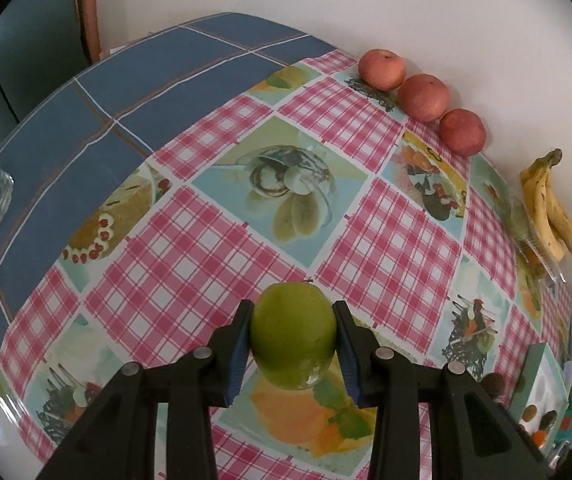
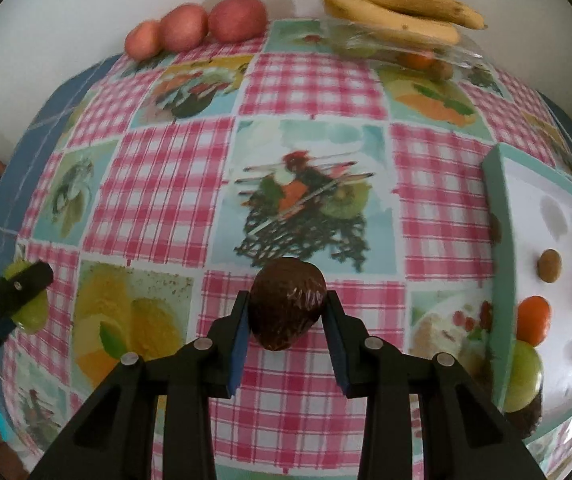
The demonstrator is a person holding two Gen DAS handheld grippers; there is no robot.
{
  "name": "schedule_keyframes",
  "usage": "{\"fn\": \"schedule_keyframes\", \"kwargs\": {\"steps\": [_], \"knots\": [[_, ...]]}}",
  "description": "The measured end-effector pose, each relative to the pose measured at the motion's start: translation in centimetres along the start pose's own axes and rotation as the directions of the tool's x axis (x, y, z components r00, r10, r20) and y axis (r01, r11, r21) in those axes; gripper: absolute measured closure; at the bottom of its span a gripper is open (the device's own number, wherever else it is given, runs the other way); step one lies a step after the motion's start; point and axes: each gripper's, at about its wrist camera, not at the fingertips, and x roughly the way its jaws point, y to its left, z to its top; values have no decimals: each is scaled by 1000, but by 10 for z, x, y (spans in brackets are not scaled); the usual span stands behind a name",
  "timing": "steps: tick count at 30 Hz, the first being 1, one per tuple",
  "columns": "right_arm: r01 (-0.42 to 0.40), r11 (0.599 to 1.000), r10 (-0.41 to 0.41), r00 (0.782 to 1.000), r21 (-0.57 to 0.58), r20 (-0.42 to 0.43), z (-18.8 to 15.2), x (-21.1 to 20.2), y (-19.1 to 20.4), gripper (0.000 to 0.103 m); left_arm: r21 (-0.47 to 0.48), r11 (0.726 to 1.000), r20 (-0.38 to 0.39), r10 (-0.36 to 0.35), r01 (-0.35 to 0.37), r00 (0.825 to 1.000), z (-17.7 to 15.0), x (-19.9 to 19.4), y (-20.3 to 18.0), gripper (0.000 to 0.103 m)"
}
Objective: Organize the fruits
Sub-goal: 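Close the left tool on the green lime while the right tool grasps the dark wrinkled fruit, then carry the lime and dark fruit over the white tray with both tools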
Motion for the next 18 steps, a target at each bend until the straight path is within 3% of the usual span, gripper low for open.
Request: {"fn": "schedule_keyframes", "kwargs": {"steps": [18], "knots": [[9, 977, -31, 995, 215, 98, 11, -65, -114, 66, 162, 987, 20, -7, 4, 1000, -19, -15, -47, 62]]}}
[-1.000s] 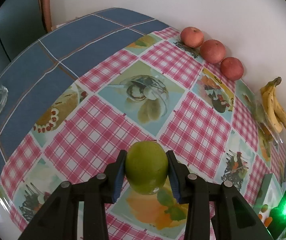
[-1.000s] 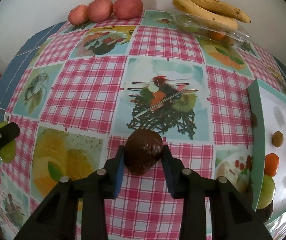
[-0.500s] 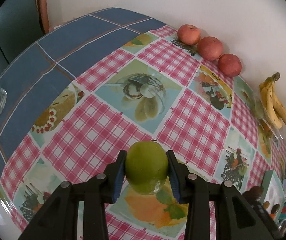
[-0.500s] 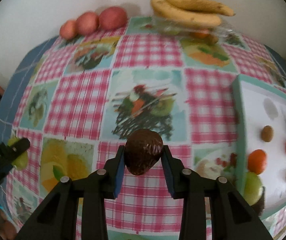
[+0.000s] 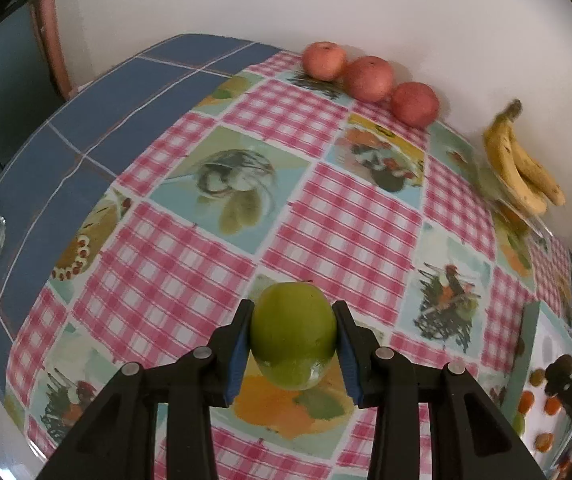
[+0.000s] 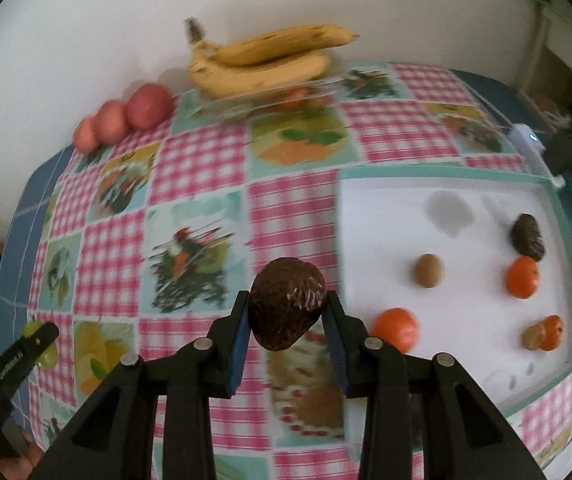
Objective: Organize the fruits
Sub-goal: 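Carry the lime and dark fruit over the white tray with both tools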
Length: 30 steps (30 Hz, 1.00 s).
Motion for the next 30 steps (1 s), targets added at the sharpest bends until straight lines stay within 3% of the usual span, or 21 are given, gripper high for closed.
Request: {"fn": "schedule_keyframes", "kwargs": {"steps": [9, 15, 22, 30], "knots": [[49, 993, -53, 998, 103, 38, 7, -18, -76, 66, 123, 991, -29, -57, 60, 998, -22, -7, -55, 62], [109, 980, -119, 992, 169, 47, 2, -28, -132, 66, 248, 961, -43, -118, 125, 992, -44, -17, -101, 62], [135, 947, -153, 987, 292, 40, -4, -34, -193, 66, 405, 884, -67, -228, 235, 971, -78, -32, -165, 62], [137, 927, -171, 983, 348, 68, -7, -40, -226, 66, 529, 776, -129, -328, 345, 936, -110, -36, -229, 62]]}}
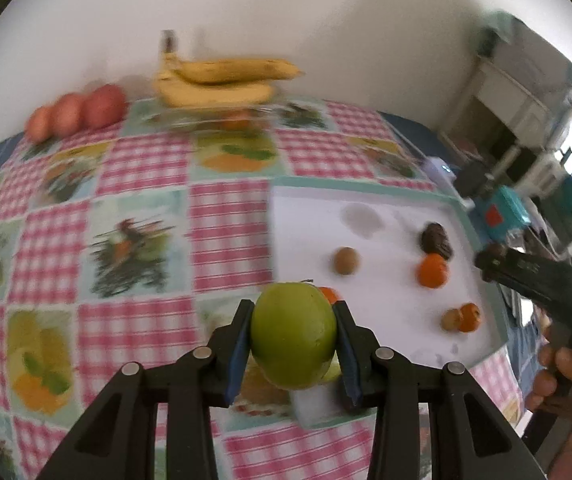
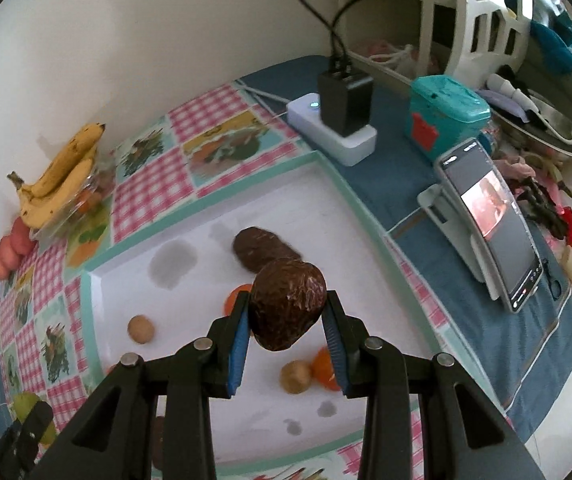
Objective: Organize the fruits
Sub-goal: 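Carry the lime and dark fruit over the white tray with both tools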
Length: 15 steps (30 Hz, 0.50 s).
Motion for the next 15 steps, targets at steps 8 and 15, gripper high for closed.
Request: {"fn": "schedule_keyframes", "kwargs": {"steps": [8, 15], "knots": [[3, 1000, -3, 1000, 11, -25, 1, 18, -11, 66, 128, 990, -45, -48, 53, 998, 0, 34, -54, 62], [-7, 1000, 8, 997, 19, -80, -2, 43, -14, 66, 141, 989, -109, -24, 39, 994, -8, 64, -64, 62]]}}
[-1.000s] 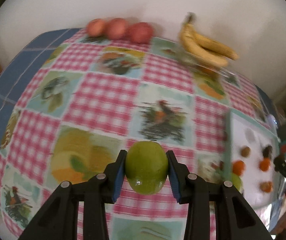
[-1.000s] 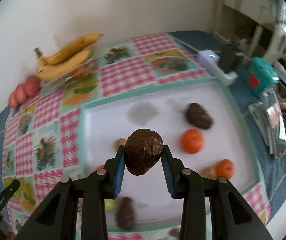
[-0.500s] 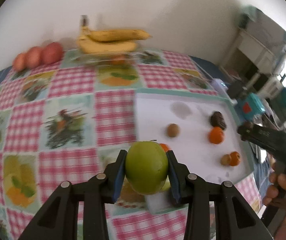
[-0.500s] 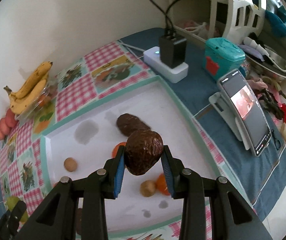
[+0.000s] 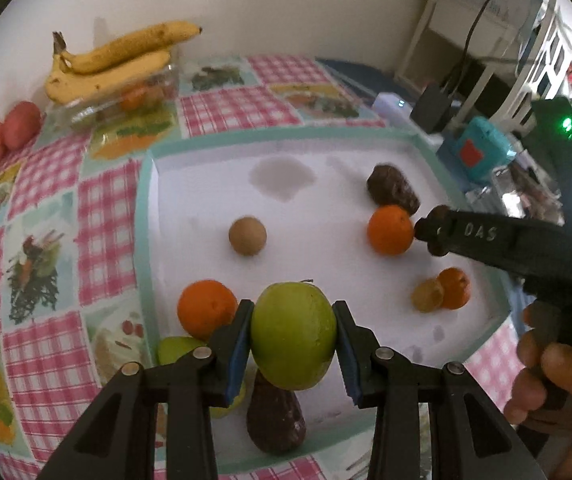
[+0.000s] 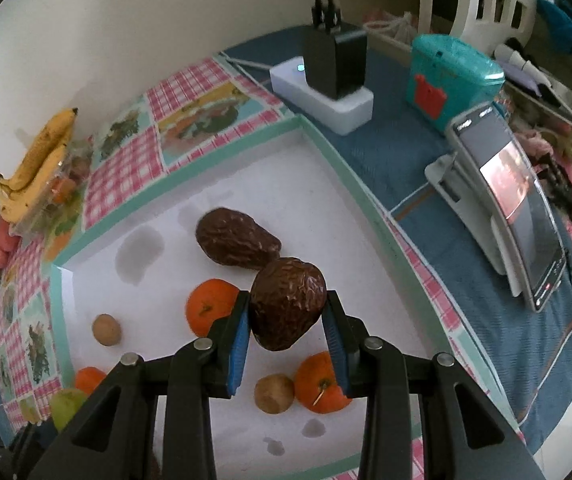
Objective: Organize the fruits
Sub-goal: 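Carry the lime and dark fruit over the white tray with both tools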
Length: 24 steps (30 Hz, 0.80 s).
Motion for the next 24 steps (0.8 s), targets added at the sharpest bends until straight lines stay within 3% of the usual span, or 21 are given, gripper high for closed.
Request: {"fn": "schedule_keyframes", "kwargs": {"steps": [7, 24], "knots": [[-4, 1000, 5, 999, 13, -41, -4, 19, -2, 66, -26, 1000, -28, -9, 8, 1000, -3, 15, 3, 62], [89, 992, -89, 996, -88, -1, -9, 21, 12, 65, 46, 998, -17, 48, -47, 999, -3, 21, -6, 61]]}}
